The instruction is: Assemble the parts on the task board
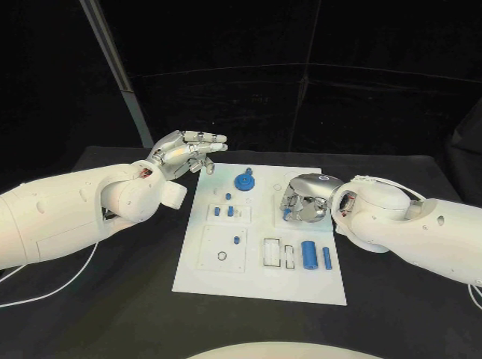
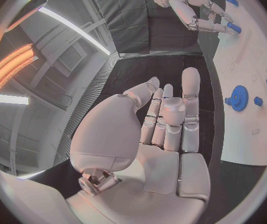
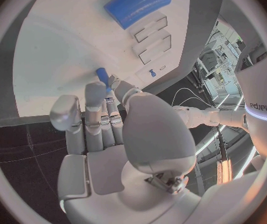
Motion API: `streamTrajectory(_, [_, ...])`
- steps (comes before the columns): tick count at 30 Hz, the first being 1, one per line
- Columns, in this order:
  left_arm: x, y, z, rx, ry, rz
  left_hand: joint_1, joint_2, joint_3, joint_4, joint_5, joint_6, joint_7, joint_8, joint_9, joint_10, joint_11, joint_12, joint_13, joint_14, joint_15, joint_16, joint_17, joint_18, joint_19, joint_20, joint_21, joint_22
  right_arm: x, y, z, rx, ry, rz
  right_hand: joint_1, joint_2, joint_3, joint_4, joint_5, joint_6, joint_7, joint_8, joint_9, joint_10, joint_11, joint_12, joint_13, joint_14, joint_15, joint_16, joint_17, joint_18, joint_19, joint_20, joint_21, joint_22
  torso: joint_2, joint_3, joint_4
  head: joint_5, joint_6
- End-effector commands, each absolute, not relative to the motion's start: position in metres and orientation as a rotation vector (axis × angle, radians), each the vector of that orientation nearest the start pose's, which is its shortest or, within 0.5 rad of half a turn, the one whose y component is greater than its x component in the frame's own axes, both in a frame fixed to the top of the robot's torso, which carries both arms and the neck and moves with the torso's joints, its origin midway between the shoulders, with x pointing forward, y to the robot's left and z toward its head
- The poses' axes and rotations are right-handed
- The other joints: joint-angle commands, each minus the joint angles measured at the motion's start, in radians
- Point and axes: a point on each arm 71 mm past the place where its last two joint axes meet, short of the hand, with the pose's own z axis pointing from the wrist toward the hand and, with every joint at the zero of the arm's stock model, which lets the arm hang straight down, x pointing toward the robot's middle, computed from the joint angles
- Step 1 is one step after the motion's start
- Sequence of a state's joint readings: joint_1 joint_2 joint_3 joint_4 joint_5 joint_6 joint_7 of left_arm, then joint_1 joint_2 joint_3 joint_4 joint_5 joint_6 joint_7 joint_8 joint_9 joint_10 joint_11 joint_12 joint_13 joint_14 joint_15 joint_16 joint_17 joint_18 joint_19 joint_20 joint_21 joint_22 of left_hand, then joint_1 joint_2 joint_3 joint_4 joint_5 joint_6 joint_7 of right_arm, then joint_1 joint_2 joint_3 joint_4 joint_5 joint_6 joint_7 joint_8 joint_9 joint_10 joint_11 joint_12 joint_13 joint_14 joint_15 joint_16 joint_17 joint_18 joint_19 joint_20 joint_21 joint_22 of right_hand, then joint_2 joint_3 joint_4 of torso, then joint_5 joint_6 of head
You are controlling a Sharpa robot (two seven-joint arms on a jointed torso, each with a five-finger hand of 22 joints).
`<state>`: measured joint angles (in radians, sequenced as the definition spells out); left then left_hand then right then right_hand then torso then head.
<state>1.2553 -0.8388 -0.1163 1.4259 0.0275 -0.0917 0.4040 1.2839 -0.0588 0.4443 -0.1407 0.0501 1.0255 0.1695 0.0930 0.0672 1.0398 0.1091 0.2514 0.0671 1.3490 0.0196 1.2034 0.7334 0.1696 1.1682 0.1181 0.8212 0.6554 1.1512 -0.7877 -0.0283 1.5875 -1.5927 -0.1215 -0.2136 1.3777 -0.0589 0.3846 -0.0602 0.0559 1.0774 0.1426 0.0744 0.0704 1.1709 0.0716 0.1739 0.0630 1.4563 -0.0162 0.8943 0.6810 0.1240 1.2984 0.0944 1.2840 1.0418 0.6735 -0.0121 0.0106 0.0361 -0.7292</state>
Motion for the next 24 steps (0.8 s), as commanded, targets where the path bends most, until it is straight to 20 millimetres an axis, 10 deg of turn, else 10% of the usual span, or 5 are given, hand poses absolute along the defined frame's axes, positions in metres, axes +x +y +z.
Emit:
streamTrajectory(1, [0.503, 0.226, -0.181, -1.069, 1.502, -1.669, 0.004, 0.000, -0.003, -0.001, 0.000, -0.004, 0.002, -0.004, -0.001, -0.008, -0.002, 0.002, -0.001, -0.006, -0.001, -0.004, -0.001, 0.014, -0.009, 0.001, -0.005, -0.001, 0.461, -0.153, -0.202, -0.328, 1.759, 0.600, 0.004, 0.010, 0.017, -0.002, -0.005, 0.015, 0.000, 0.005, 0.002, 0.017, -0.001, -0.006, 0.002, 0.010, 0.001, 0.017, 0.016, -0.021, 0.013, -0.003, 0.012, 0.015, 0.000, 0.0001, 0.0000, -0.001, 0.000])
streamTrajectory(24, [0.503, 0.227, -0.182, -1.071, 1.500, -1.665, 0.004, 0.001, -0.003, 0.000, 0.000, -0.004, 0.002, -0.004, 0.000, -0.008, -0.002, 0.002, -0.001, -0.007, -0.001, -0.005, -0.003, 0.014, -0.009, 0.001, -0.005, -0.001, 0.421, -0.142, -0.171, -0.243, 1.618, 0.881, 0.011, 0.005, 0.047, -0.014, -0.001, 0.024, 0.002, 0.002, 0.001, 0.026, -0.001, -0.019, 0.002, 0.012, 0.001, 0.045, 0.041, -0.024, 0.020, -0.004, 0.028, 0.036, 0.000, -0.0003, 0.0006, 0.006, 0.005])
